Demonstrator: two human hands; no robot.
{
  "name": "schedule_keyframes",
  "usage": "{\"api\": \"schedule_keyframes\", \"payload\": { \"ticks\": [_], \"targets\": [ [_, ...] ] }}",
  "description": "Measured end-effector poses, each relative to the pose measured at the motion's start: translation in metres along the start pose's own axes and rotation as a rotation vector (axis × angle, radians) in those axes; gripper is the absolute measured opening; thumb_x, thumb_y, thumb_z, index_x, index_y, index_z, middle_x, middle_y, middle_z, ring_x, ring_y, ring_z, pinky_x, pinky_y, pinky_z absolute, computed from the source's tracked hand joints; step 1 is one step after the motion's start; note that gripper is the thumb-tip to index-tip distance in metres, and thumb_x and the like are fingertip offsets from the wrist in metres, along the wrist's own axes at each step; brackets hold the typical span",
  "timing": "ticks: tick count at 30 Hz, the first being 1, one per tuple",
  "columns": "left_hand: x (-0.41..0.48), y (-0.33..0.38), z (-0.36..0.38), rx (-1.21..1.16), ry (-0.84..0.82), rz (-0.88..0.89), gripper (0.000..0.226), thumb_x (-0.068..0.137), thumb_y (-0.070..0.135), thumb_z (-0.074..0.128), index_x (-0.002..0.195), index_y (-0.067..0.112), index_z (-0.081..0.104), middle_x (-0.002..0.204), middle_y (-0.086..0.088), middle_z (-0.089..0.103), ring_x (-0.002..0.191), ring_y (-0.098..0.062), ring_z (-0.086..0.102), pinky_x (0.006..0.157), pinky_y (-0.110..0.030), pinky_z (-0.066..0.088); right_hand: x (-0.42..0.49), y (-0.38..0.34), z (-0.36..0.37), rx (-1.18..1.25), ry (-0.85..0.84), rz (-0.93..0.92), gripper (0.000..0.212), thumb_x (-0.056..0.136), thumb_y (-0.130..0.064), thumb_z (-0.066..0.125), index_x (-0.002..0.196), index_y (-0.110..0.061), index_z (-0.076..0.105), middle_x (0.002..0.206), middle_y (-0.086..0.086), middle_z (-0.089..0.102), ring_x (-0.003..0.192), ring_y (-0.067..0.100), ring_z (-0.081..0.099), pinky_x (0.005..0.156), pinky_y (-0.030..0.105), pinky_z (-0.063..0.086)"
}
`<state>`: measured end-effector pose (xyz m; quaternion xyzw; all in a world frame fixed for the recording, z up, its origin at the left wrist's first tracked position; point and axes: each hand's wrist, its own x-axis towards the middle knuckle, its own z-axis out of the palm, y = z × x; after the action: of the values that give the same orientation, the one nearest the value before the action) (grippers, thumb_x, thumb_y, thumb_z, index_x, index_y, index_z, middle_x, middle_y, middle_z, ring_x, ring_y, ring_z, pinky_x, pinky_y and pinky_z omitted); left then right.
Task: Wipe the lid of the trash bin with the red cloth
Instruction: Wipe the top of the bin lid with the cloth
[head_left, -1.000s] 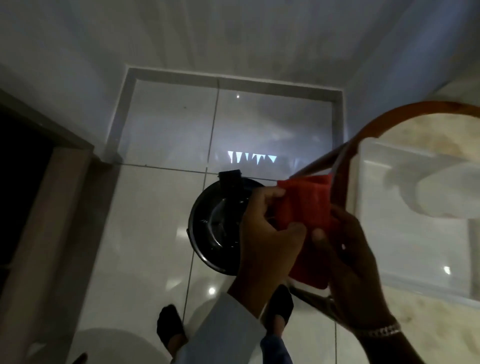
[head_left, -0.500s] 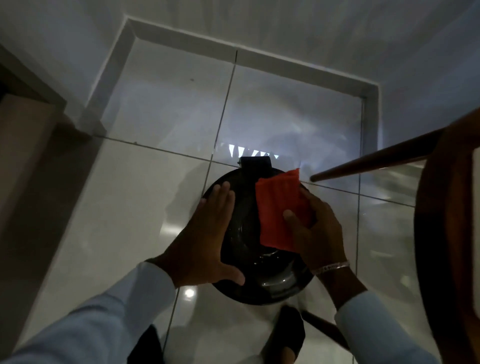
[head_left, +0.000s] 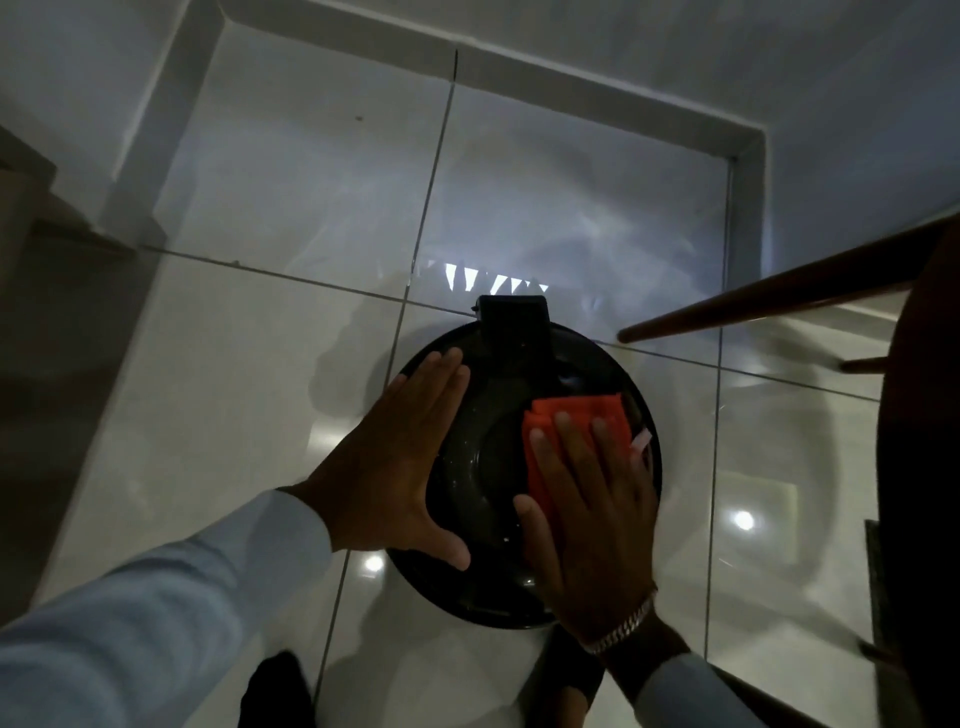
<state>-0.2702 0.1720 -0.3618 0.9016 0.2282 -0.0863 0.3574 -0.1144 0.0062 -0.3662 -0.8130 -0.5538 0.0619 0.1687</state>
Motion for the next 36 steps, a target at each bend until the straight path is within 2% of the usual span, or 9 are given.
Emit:
{"api": "schedule_keyframes", "payload": {
  "ticks": [5, 8, 15, 18, 21, 23, 28, 34, 36],
  "targets": [
    [0.002, 0.0, -0.001, 0.004, -0.014, 0.015, 0.149, 0.049, 0.085, 0.067, 0.148, 0.024, -0.026, 0.158, 0.009, -0.034, 0.146, -0.012, -0.029, 0.118, -0.037, -0.01, 0.029, -0.008, 0.002, -0.082, -0.007, 0.088, 0.053, 0.091, -0.045, 0.042, 0.14, -0.024, 0.041, 0.152, 0.004, 0.037, 0.145, 0.029, 0.024, 0.113, 0.064, 0.021],
    [0.002, -0.002, 0.0, 0.007, 0.003, 0.012, 0.148, 0.049, 0.085, 0.067, 0.15, 0.021, -0.021, 0.16, 0.007, -0.029, 0.147, -0.013, -0.025, 0.119, -0.038, -0.008, 0.049, -0.018, 0.009, -0.119, 0.01, 0.16, 0.054, 0.092, -0.046, 0.042, 0.142, -0.025, 0.04, 0.154, 0.003, 0.036, 0.147, 0.026, 0.02, 0.118, 0.057, 0.015],
    [0.001, -0.003, 0.001, -0.003, 0.01, 0.008, 0.146, 0.05, 0.086, 0.065, 0.151, 0.021, -0.019, 0.16, 0.009, -0.029, 0.147, -0.012, -0.025, 0.118, -0.036, -0.006, -0.028, -0.018, 0.005, -0.131, -0.072, 0.024, 0.059, 0.093, -0.051, 0.037, 0.147, -0.029, 0.028, 0.157, 0.001, 0.029, 0.147, 0.03, 0.021, 0.111, 0.067, 0.018],
    [0.002, -0.003, 0.001, 0.004, 0.0, 0.016, 0.146, 0.051, 0.088, 0.064, 0.151, 0.02, -0.017, 0.161, 0.006, -0.026, 0.148, -0.014, -0.023, 0.12, -0.035, -0.008, 0.025, -0.019, 0.006, -0.137, -0.07, 0.089, 0.056, 0.092, -0.049, 0.037, 0.143, -0.028, 0.035, 0.154, 0.002, 0.034, 0.146, 0.029, 0.023, 0.111, 0.067, 0.019],
    [0.002, -0.003, 0.001, -0.003, 0.003, 0.01, 0.147, 0.05, 0.088, 0.064, 0.151, 0.02, -0.018, 0.161, 0.005, -0.025, 0.148, -0.014, -0.023, 0.119, -0.025, -0.019, 0.074, -0.027, 0.011, -0.136, -0.038, 0.229, 0.056, 0.091, -0.048, 0.039, 0.143, -0.028, 0.035, 0.154, 0.001, 0.036, 0.146, 0.027, 0.025, 0.114, 0.063, 0.019],
    [0.001, -0.004, 0.002, -0.013, 0.007, 0.007, 0.147, 0.049, 0.088, 0.065, 0.151, 0.021, -0.018, 0.161, 0.006, -0.025, 0.149, -0.014, -0.022, 0.118, -0.023, -0.019, 0.058, -0.031, 0.012, -0.123, -0.033, 0.236, 0.057, 0.092, -0.049, 0.04, 0.144, -0.025, 0.037, 0.154, 0.002, 0.036, 0.146, 0.027, 0.023, 0.116, 0.062, 0.016],
    [0.001, -0.003, 0.002, -0.012, 0.013, 0.009, 0.147, 0.049, 0.088, 0.065, 0.151, 0.022, -0.017, 0.161, 0.008, -0.025, 0.148, -0.013, -0.023, 0.119, -0.037, -0.006, -0.043, -0.03, 0.001, -0.146, -0.107, 0.142, 0.064, 0.089, -0.053, 0.042, 0.146, -0.024, 0.034, 0.158, 0.004, 0.027, 0.147, 0.03, 0.019, 0.112, 0.065, 0.019],
    [0.002, -0.006, 0.004, -0.017, 0.027, 0.018, 0.148, 0.047, 0.089, 0.065, 0.151, 0.023, -0.017, 0.161, 0.009, -0.024, 0.149, -0.013, -0.021, 0.118, -0.038, -0.003, 0.073, -0.028, 0.011, -0.115, -0.057, 0.288, 0.06, 0.09, -0.051, 0.04, 0.145, -0.029, 0.031, 0.156, 0.001, 0.033, 0.146, 0.027, 0.022, 0.113, 0.063, 0.02],
    [0.002, -0.006, 0.005, -0.019, 0.035, 0.013, 0.148, 0.046, 0.09, 0.065, 0.151, 0.024, -0.017, 0.161, 0.01, -0.023, 0.149, -0.012, -0.02, 0.12, -0.038, -0.003, 0.075, -0.031, 0.014, -0.123, -0.056, 0.284, 0.06, 0.091, -0.051, 0.04, 0.146, -0.028, 0.031, 0.156, 0.001, 0.033, 0.147, 0.026, 0.02, 0.115, 0.061, 0.019]
  ]
}}
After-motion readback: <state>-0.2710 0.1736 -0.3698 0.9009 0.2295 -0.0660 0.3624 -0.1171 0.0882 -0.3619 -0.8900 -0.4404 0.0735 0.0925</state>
